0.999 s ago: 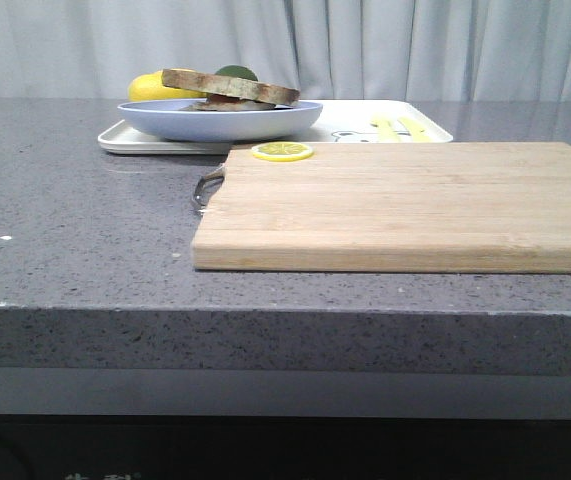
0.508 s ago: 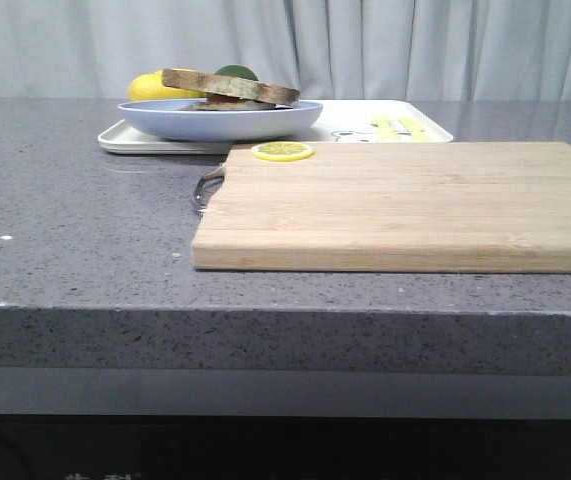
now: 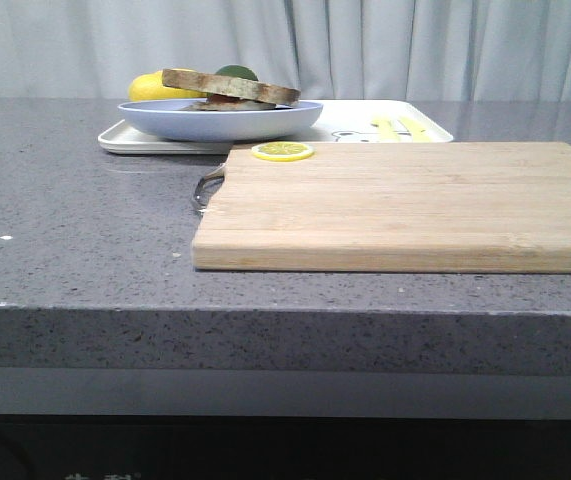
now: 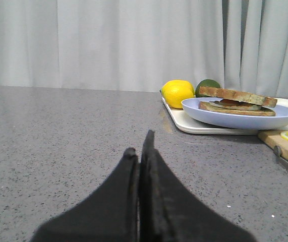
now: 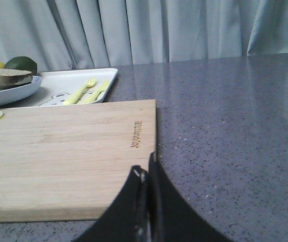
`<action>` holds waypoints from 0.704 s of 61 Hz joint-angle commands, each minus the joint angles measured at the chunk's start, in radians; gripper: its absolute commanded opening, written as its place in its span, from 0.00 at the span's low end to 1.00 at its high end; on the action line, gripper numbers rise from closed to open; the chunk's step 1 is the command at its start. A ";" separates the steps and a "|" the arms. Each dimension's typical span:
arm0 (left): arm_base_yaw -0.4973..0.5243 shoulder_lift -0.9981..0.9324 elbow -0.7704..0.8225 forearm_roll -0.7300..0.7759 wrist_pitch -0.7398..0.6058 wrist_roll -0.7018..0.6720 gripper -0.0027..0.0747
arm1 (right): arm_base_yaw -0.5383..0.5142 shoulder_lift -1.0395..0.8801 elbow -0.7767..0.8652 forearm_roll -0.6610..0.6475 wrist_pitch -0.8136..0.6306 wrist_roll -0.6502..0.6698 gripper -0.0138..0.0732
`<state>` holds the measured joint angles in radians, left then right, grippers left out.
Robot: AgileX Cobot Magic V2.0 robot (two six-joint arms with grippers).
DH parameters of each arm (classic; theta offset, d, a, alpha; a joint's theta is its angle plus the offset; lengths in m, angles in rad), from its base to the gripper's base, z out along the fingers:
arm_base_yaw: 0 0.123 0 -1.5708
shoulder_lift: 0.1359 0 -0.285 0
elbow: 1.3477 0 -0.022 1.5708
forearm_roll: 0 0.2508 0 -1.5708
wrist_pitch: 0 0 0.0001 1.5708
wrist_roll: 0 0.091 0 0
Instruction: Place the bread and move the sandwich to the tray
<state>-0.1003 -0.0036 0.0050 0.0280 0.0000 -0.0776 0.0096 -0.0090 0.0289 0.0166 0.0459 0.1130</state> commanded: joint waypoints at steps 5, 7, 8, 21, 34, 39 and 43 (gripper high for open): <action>0.000 -0.022 0.000 -0.001 -0.085 -0.002 0.01 | -0.004 -0.020 -0.004 -0.042 -0.120 0.036 0.08; 0.000 -0.022 0.000 -0.001 -0.085 -0.002 0.01 | -0.004 -0.020 -0.004 -0.042 -0.122 0.036 0.08; 0.000 -0.022 0.000 -0.001 -0.085 -0.002 0.01 | -0.004 -0.020 -0.004 -0.042 -0.124 0.036 0.08; 0.000 -0.022 0.000 -0.001 -0.085 -0.002 0.01 | -0.004 -0.020 -0.004 -0.042 -0.124 -0.009 0.08; 0.000 -0.022 0.000 -0.001 -0.085 -0.002 0.01 | -0.004 -0.020 -0.004 -0.041 -0.124 -0.009 0.08; 0.000 -0.022 0.000 -0.001 -0.085 -0.002 0.01 | -0.004 -0.020 -0.004 -0.041 -0.119 -0.009 0.08; 0.000 -0.022 0.000 -0.001 -0.085 -0.002 0.01 | -0.004 -0.019 -0.004 -0.041 -0.116 -0.009 0.08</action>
<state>-0.1003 -0.0036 0.0050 0.0280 0.0000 -0.0776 0.0096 -0.0090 0.0289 -0.0135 0.0094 0.1141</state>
